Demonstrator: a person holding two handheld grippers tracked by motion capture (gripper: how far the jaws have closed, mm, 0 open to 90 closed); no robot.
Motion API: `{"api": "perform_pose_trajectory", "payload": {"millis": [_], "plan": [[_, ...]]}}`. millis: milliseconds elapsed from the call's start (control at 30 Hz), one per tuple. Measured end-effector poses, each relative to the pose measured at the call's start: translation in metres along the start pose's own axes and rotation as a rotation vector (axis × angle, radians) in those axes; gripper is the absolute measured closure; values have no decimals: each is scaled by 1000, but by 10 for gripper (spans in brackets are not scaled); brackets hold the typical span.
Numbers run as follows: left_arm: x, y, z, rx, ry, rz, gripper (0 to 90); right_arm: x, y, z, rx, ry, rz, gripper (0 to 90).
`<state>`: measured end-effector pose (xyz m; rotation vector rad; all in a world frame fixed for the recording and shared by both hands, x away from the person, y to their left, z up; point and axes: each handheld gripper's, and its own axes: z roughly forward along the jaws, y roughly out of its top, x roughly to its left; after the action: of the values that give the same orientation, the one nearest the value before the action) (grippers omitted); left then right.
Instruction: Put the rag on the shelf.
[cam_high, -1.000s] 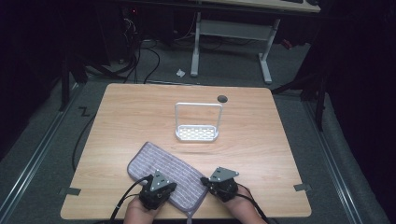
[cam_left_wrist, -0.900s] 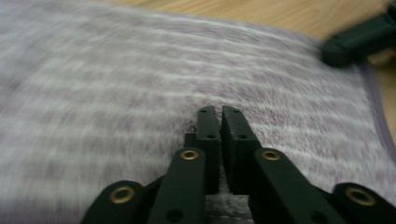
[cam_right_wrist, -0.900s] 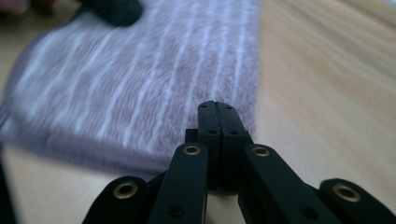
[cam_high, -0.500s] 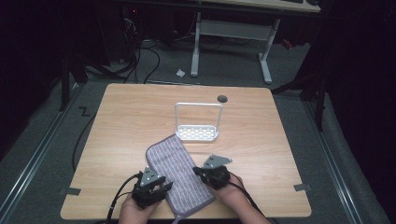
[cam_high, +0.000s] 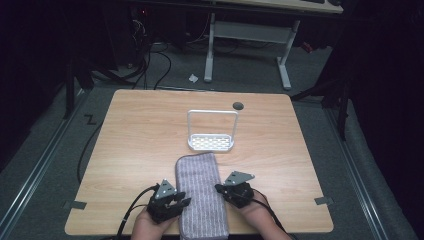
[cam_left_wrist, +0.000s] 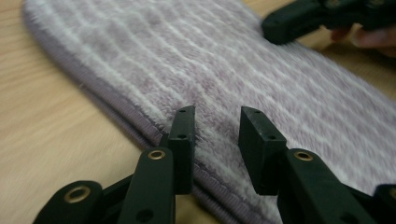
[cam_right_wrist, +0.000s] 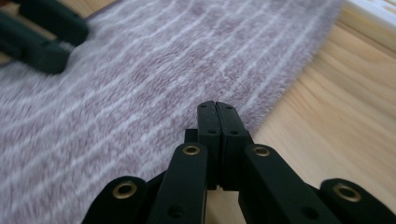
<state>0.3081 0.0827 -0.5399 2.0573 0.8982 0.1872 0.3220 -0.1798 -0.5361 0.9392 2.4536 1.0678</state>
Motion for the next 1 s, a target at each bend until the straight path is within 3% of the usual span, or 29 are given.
{"api": "perform_pose_trajectory", "payload": {"millis": [67,100,167,300,400,433,467,567,633,700,800,900,1000], "plan": [[-1,3,4,2,-1,9,675,-2,-5,-5,-7,-4,9,900],[-7,6,9,10,-14,27,679,-9,-15,-13,-18,0,46,900],[-16,3,9,15,-44,39,683,-11,-23,-21,-22,-2,65,900],[-29,-6,4,21,-84,87,682,-3,-34,-35,-12,4,55,898],[-29,-6,0,37,-114,77,676,4,-41,-42,-14,28,59,884],[-28,-5,-2,26,-101,76,671,7,-42,-44,-16,30,51,869],[-25,-3,-4,2,-77,71,668,9,-42,-46,-25,26,39,857],[-7,7,-9,-71,-45,-10,595,9,-36,-56,-94,0,36,822],[6,16,-7,-108,-11,-48,559,4,-34,-58,-107,-11,47,815],[19,27,0,-106,21,-54,529,1,-35,-53,-95,-9,57,815],[35,42,17,-90,103,-63,502,1,-35,-45,-74,-10,51,815],[47,54,32,-86,111,-94,466,4,-33,-41,-57,-5,40,815],[49,60,42,-71,98,-106,442,6,-33,-37,-39,-10,24,816]]}}
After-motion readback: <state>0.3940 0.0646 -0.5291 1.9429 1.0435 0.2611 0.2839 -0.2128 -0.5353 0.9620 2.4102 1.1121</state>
